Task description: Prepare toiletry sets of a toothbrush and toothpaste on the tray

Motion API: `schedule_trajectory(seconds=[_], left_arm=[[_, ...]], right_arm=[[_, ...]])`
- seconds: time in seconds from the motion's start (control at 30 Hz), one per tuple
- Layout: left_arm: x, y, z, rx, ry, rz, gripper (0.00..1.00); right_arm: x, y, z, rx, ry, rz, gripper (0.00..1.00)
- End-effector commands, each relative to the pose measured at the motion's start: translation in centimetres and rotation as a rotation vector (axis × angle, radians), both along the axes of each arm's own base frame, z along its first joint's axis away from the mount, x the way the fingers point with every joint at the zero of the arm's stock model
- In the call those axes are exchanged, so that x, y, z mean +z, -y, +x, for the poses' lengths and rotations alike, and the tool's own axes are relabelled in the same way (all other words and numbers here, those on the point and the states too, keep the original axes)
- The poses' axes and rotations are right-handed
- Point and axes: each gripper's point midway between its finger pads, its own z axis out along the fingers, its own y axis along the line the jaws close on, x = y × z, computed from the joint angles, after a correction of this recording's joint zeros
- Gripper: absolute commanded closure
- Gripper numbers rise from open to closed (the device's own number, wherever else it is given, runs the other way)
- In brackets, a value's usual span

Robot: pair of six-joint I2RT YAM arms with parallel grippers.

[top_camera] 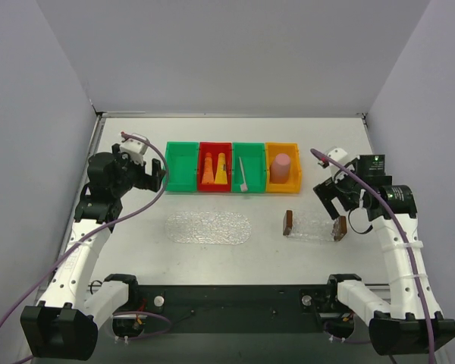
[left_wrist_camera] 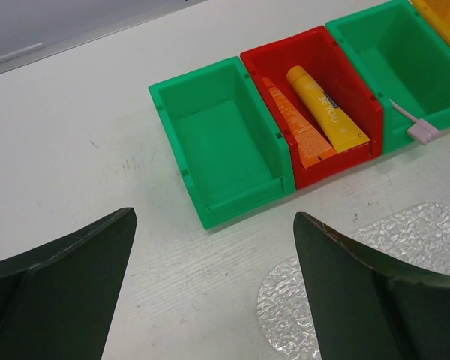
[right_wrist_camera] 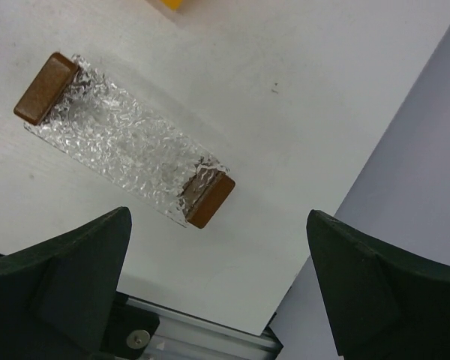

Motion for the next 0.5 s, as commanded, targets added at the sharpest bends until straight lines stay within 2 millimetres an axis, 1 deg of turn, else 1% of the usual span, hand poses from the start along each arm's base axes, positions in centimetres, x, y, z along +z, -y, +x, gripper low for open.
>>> schedule_trajectory(seconds=[0.0,0.03,0.1,0.13,0.17,0.3,0.47], left_arm=[[-0.1,1.2,-0.9,-0.109,0.004,0.031,0.03],[-0.3,1.4,-1.1,-0.127,-0.001,0.03,0.03],[-0.6,2.1,-1.5,-0.177,-0.011,0.023,0.03],[-0.7,2.3,-1.7,-0.187,-0.016,0.02,0.03],[-0.7,2.3,-1.7,-0.191,-0.017,0.02,0.03],[-0.7,2.2,-1.5,-0.184,-0.013,0.02,0.03],[-0.7,2.1,-1.5,-0.179,-0.001,0.02,0.03]], right_arm=[[-3.7,-0.5,-1.8,0.215,-0.158,-0.09,0.04],[-4.5,-0.6,-2.2,0.245,-0.203,-0.095,0.04],[-5.5,-0.9,-2.5,0.317,-0.249,-0.11,0.04],[-6.2,-0.9,-2.8,0.345,-0.3,-0.111,0.06],[-6.6,-1.1,-2.9,0.371,-0.319,-0.112,0.08],[-8.1,-1.3,-2.6,0.451,-0.384,-0.124,0.09],[-10.3,-2.0,-2.3,0.578,-0.46,-0.104,0.11]])
